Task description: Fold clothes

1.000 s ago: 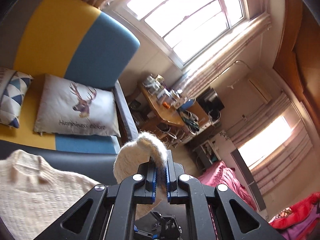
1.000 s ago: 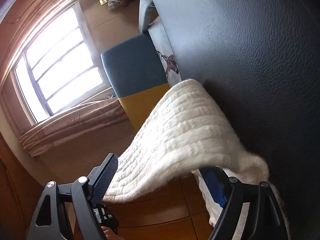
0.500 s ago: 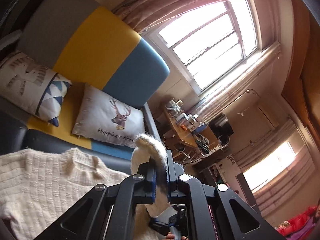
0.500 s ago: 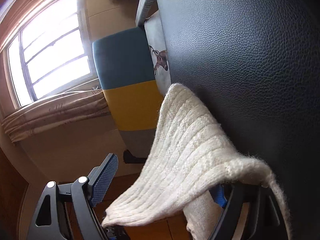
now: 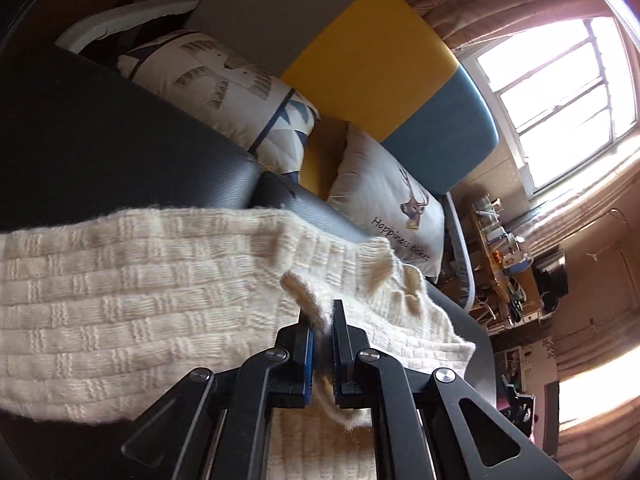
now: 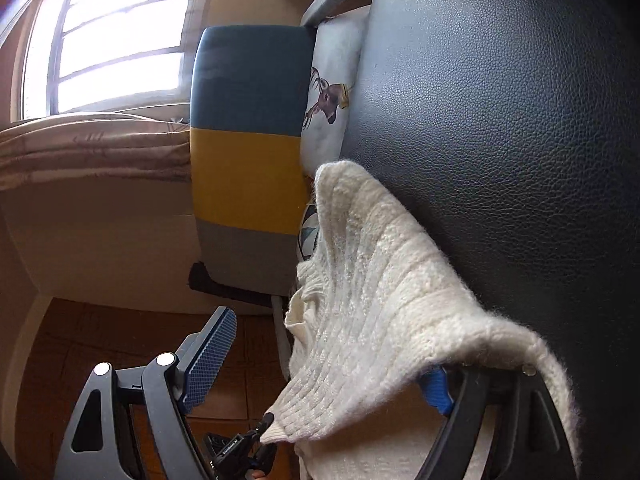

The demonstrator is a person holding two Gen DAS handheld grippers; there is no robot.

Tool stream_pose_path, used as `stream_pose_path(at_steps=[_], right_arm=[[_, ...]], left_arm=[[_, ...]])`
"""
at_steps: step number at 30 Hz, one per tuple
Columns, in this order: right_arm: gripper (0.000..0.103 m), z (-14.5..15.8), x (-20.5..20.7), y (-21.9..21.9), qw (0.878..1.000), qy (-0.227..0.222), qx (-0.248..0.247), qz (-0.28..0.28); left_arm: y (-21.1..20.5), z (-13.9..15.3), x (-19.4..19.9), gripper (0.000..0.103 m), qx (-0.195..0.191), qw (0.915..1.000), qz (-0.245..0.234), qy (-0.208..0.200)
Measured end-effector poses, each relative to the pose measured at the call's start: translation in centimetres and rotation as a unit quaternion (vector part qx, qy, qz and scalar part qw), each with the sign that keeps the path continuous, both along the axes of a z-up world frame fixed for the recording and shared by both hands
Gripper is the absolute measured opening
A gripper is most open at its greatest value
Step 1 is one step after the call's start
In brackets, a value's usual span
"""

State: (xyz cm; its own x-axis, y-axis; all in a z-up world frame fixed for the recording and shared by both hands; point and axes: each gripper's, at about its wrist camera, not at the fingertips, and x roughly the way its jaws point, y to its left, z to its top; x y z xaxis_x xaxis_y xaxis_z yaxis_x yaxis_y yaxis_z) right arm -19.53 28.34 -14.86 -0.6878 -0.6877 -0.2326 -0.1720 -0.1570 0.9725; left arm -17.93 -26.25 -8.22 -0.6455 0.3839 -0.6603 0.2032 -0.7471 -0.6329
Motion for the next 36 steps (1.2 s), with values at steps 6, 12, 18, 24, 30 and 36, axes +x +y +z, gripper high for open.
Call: stream_pose_path(at_steps=[6, 12, 18, 24, 30, 36], right_arm=[[0.084, -0.3, 0.5, -0.2, 1.000, -0.003, -0.011, 0.001], [0.084, -0.3, 0.8, -0.3, 1.000, -0.004, 0.000, 0.013], [0.084, 0.5, 0.4, -1.1, 0.998, -0.004, 0.057, 0.035], [0.084, 1.5, 0.2, -2.6, 0.988, 0.007, 0.143, 0.053], [0.084, 1.8, 0.2, -2.9, 0.984, 0.008, 0.170, 0.057], [0.083, 2.8, 0.7, -3.5, 0.968, 0.042, 0.240, 0.062]], left_arm=[[0.2, -0.8, 0.6, 0.007, -0.065, 0.9978, -0.002, -0.014], [1.2, -1.9, 0.5, 0.007, -0.129, 0.9905, -0.024, -0.041], [-0.8, -2.8, 1.0, 0.015, -0.016, 0.9979, -0.043, -0.045], [-2.5, -2.8, 0.7, 0.027, 0.023, 0.9978, -0.035, -0.052], [-0.1, -1.8, -1.0, 0.027, -0.006, 0.9944, -0.094, -0.047], [0.9, 1.8, -2.5, 0.006, -0.087, 0.9927, -0.083, 0.016]])
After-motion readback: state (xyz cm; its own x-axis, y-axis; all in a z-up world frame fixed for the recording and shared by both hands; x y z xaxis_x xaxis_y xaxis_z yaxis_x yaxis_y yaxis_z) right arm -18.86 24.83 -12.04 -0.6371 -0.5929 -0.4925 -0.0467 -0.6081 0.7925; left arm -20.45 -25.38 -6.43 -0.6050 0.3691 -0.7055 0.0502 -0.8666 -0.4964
